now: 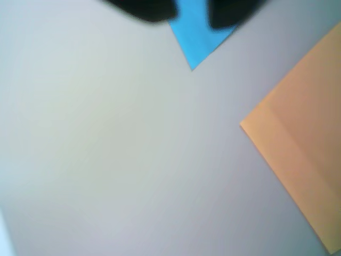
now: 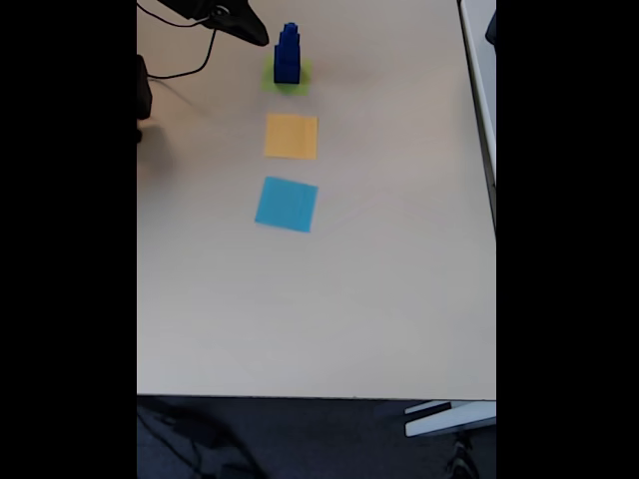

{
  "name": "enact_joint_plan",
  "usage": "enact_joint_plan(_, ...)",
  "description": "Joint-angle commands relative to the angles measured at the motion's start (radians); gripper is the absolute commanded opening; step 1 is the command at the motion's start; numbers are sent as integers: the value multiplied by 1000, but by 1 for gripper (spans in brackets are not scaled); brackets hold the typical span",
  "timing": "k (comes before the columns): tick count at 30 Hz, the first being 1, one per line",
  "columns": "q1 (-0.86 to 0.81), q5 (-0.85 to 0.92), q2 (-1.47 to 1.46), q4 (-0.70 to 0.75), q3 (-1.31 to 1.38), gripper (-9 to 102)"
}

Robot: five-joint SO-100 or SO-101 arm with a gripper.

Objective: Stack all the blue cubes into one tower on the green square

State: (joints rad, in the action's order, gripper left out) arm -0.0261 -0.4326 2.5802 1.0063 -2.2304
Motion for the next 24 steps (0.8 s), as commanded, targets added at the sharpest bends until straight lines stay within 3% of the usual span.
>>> enact_joint_plan(1, -14, 18, 146, -84, -121, 0)
enact_joint_plan(8, -18, 41, 460, -178, -451, 0)
enact_joint_plan(15, -41, 106, 801, -173, -713, 0)
enact_joint_plan(24, -57, 153, 799, -130, -765, 0)
